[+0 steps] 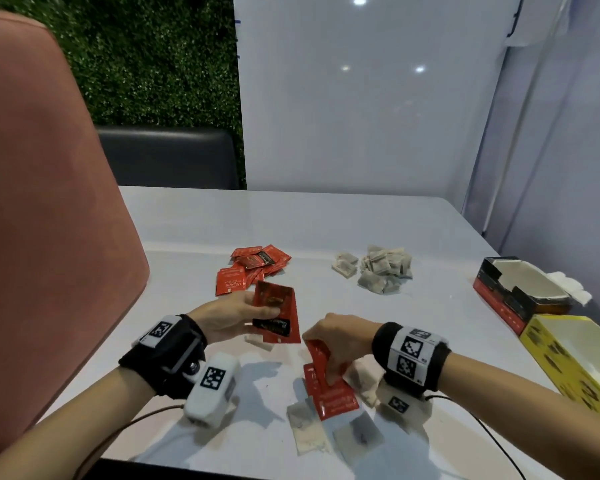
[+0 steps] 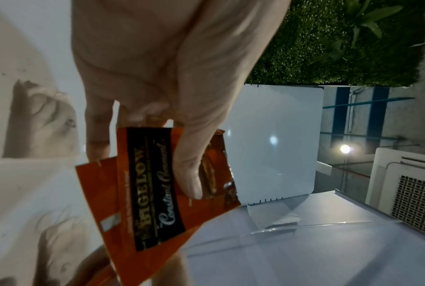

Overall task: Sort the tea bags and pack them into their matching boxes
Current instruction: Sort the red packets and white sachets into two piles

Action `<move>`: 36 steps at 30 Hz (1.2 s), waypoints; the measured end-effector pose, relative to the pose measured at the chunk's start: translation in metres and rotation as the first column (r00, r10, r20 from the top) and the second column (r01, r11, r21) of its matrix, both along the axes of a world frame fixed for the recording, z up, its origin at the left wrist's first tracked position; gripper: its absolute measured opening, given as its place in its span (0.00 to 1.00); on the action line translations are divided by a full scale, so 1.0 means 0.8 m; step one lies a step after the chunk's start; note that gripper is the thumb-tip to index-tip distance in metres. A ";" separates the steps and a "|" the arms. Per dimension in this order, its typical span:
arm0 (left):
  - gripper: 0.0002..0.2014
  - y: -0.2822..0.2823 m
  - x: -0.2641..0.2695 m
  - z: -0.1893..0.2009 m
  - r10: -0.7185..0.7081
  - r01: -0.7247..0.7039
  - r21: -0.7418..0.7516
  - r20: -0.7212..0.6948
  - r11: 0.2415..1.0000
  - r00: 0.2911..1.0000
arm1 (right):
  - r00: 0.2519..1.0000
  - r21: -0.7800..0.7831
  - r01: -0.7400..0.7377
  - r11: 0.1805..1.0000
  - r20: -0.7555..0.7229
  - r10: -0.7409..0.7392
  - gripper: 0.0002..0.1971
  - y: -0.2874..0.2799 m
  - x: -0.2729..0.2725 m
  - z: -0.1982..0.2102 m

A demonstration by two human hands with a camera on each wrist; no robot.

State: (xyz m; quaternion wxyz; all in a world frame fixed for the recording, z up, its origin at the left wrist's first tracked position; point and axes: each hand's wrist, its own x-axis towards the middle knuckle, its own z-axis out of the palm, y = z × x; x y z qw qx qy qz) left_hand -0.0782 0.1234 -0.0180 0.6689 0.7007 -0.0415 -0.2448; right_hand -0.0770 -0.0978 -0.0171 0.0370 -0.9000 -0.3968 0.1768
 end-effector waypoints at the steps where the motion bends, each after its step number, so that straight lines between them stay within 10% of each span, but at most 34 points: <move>1: 0.39 -0.002 -0.002 -0.002 -0.037 0.037 -0.001 0.007 0.999 0.999 | 0.999 0.050 0.039 0.998 -0.010 -0.038 0.20 -0.004 0.004 0.006; 14: 0.14 -0.046 0.015 0.040 0.076 -0.093 0.041 0.305 0.995 0.949 | 0.901 0.680 0.427 0.596 -0.263 -0.345 0.09 -0.011 0.041 0.058; 17: 0.11 -0.025 0.043 0.051 0.158 -0.222 0.147 0.357 0.964 0.921 | 0.917 0.561 0.379 0.736 -0.121 -0.381 0.17 -0.030 0.029 0.064; 20: 0.09 0.021 0.094 0.053 0.188 -0.379 0.383 0.449 0.843 0.873 | 0.919 0.058 0.371 0.927 0.123 -0.375 0.27 -0.059 -0.006 0.042; 23: 0.13 0.064 0.145 0.045 0.156 -0.454 0.592 0.485 0.666 0.860 | 0.909 -0.240 0.416 0.877 0.109 -0.401 0.35 -0.076 -0.069 -0.001; 27: 0.12 0.088 0.187 0.020 0.157 -0.395 0.660 0.391 0.639 0.907 | 0.883 -0.212 0.457 0.864 -0.010 -0.470 0.55 -0.063 -0.116 -0.034; 31: 0.17 0.086 0.203 -0.010 0.054 -0.234 0.730 0.260 0.642 0.964 | 0.881 -0.065 0.474 0.878 0.039 -0.472 0.28 -0.044 -0.100 -0.040; 36: 0.38 0.069 0.194 -0.020 0.131 -0.379 0.802 0.361 0.462 0.923 | 0.915 0.049 0.399 0.916 0.041 -0.401 0.10 -0.040 -0.056 -0.039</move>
